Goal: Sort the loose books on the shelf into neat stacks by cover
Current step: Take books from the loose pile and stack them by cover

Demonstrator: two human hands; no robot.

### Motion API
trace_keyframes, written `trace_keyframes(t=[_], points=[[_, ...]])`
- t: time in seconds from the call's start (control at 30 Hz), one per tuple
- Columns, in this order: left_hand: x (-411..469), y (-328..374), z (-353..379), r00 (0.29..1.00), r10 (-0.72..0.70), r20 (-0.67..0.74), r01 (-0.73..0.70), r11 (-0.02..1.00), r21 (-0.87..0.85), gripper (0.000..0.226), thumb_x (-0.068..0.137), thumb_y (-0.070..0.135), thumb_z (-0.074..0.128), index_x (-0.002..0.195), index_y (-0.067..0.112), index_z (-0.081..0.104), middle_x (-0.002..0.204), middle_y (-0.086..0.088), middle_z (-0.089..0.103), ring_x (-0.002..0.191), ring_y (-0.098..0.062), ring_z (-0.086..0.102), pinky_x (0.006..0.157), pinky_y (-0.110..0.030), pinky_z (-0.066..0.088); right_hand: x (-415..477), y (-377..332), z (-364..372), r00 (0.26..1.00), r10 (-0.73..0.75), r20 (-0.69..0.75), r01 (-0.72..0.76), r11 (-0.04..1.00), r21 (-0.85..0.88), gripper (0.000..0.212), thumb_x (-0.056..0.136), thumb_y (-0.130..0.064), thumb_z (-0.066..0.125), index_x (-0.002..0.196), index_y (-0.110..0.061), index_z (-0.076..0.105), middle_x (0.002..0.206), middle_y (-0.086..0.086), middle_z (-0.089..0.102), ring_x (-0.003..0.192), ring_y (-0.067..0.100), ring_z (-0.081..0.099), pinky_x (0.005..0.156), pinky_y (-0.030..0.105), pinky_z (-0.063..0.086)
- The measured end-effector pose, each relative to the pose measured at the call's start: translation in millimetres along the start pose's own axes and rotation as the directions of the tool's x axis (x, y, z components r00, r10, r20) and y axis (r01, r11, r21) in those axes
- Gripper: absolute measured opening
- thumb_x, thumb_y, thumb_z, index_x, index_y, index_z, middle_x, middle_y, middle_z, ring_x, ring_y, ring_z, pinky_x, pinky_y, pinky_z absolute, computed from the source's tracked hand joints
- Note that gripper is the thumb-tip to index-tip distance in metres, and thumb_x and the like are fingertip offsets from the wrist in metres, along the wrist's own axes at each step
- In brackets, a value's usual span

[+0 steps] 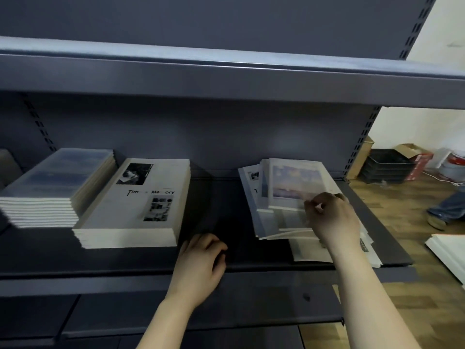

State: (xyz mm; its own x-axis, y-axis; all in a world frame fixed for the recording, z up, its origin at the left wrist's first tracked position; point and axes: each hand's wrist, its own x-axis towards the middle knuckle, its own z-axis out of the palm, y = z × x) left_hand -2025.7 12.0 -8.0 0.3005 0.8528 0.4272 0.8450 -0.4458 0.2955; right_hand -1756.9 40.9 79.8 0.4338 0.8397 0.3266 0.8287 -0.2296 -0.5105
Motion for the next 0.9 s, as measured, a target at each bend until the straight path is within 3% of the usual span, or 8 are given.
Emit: trace_keyframes(t=[0.07, 0.27, 0.37, 0.5, 0.6, 0.77, 0.83, 0.9], points=[[4.5, 4.4, 5.0, 1.0, -0.019, -0.011, 0.02, 1.0, 0.023, 0.033, 0.085, 0.036, 0.04, 0.099, 0.027, 0.068, 0.1, 0.01, 0.059, 0.092, -0.014, 0.057, 0.079, -0.032, 0.048, 5.6, 7.0, -4.2, 0.999, 0.047, 0.013, -0.047, 0.999, -0.02, 0.028, 0.09, -0.038, 0.057, 0.1, -0.013, 0.065, 0.109, 0.013, 0.055, 0.092, 0.036, 0.06, 0.067, 0.034, 0.041], [12.5, 11.0, 13.8, 0.996, -0.056, -0.076, 0.061, 0.996, 0.07, 0.032, 0.083, 0.035, 0.04, 0.093, 0.026, 0.068, 0.097, 0.01, 0.06, 0.087, -0.014, 0.059, 0.076, -0.031, 0.046, 22.7, 19.7, -5.0, 0.984, 0.127, 0.129, -0.118, 0.99, -0.076, 0.076, 0.082, -0.07, 0.046, 0.117, -0.004, 0.058, 0.115, 0.021, 0.055, 0.107, 0.037, 0.055, 0.071, 0.035, 0.038], [17.3, 11.4, 16.6, 0.992, -0.067, -0.102, 0.076, 0.994, 0.083, 0.031, 0.081, 0.036, 0.041, 0.091, 0.025, 0.068, 0.095, 0.009, 0.059, 0.084, -0.015, 0.059, 0.074, -0.031, 0.046, 29.6, 18.8, -6.9, 0.966, 0.155, 0.206, -0.133, 0.984, -0.117, 0.085, 0.08, -0.076, 0.041, 0.114, -0.001, 0.061, 0.112, 0.022, 0.057, 0.101, 0.035, 0.056, 0.07, 0.031, 0.036], [21.3, 11.5, 21.7, 0.989, -0.092, -0.118, 0.105, 0.989, 0.107, 0.031, 0.084, 0.04, 0.04, 0.089, 0.026, 0.068, 0.093, 0.01, 0.059, 0.084, -0.015, 0.058, 0.073, -0.03, 0.044, 39.0, 22.3, -10.1, 0.956, 0.137, 0.259, -0.105, 0.985, -0.135, 0.081, 0.071, -0.082, 0.043, 0.08, -0.005, 0.065, 0.088, 0.016, 0.063, 0.074, 0.026, 0.05, 0.06, 0.029, 0.035], [20.7, 12.2, 23.9, 0.986, -0.101, -0.133, 0.118, 0.984, 0.131, 0.031, 0.085, 0.041, 0.041, 0.089, 0.026, 0.068, 0.093, 0.009, 0.059, 0.084, -0.015, 0.057, 0.073, -0.031, 0.044, 42.9, 24.0, -13.2, 0.955, 0.121, 0.272, -0.087, 0.987, -0.132, 0.076, 0.071, -0.081, 0.047, 0.066, -0.006, 0.058, 0.073, 0.012, 0.06, 0.077, 0.028, 0.058, 0.056, 0.028, 0.033], [21.0, 13.1, 23.4, 0.984, -0.122, -0.13, 0.139, 0.982, 0.132, 0.029, 0.082, 0.041, 0.042, 0.089, 0.028, 0.066, 0.094, 0.01, 0.058, 0.086, -0.014, 0.057, 0.072, -0.031, 0.045, 46.7, 27.3, -13.5, 0.941, 0.149, 0.304, -0.155, 0.988, -0.006, 0.077, 0.064, -0.077, 0.059, 0.077, -0.001, 0.064, 0.071, 0.01, 0.065, 0.069, 0.025, 0.061, 0.047, 0.024, 0.034], [21.2, 13.2, 23.5, 0.984, -0.123, -0.13, 0.141, 0.981, 0.134, 0.028, 0.082, 0.041, 0.042, 0.089, 0.028, 0.066, 0.094, 0.011, 0.058, 0.085, -0.013, 0.057, 0.072, -0.03, 0.044, 46.9, 30.3, -16.1, 0.944, 0.131, 0.302, -0.169, 0.98, 0.102, 0.064, 0.072, -0.064, 0.065, 0.078, 0.0, 0.064, 0.065, 0.01, 0.065, 0.062, 0.023, 0.06, 0.047, 0.025, 0.036], [21.2, 13.3, 23.5, 0.984, -0.123, -0.128, 0.141, 0.98, 0.139, 0.028, 0.082, 0.04, 0.042, 0.089, 0.029, 0.066, 0.094, 0.011, 0.058, 0.085, -0.013, 0.057, 0.072, -0.029, 0.044, 46.4, 32.6, -19.3, 0.936, 0.125, 0.329, -0.234, 0.92, 0.314, 0.041, 0.087, -0.039, 0.064, 0.086, 0.002, 0.063, 0.061, 0.011, 0.064, 0.051, 0.021, 0.059, 0.045, 0.025, 0.038]])
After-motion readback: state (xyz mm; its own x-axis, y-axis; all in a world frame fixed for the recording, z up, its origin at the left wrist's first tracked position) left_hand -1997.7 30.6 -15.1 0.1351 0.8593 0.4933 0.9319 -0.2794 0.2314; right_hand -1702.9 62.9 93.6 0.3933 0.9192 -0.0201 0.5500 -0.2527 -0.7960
